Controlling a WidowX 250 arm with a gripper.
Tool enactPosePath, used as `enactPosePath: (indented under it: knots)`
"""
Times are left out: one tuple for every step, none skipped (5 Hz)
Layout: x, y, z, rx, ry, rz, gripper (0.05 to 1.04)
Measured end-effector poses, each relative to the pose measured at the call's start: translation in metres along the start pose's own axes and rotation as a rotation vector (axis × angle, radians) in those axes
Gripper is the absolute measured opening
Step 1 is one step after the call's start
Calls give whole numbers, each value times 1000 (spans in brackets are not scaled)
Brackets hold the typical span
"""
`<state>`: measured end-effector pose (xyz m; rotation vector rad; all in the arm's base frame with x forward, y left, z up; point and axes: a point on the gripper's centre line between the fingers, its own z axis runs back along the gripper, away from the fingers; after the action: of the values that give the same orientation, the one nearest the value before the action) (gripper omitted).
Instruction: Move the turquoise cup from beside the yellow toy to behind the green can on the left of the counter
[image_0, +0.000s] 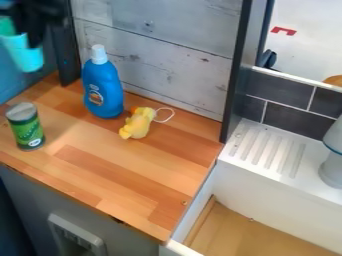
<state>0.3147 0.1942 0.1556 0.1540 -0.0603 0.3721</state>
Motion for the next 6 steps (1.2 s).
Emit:
enactPosePath:
  knots:
    - [9, 15, -23, -31, 54, 56, 104]
    - [15, 15, -42, -30, 106, 62, 104]
    - [19, 14, -65, -36, 166, 72, 104]
    - [25, 15, -78, -19, 204, 82, 104]
    - [30, 17, -97, -1, 247, 97, 104]
    - [39, 18, -110, 3, 282, 103, 104]
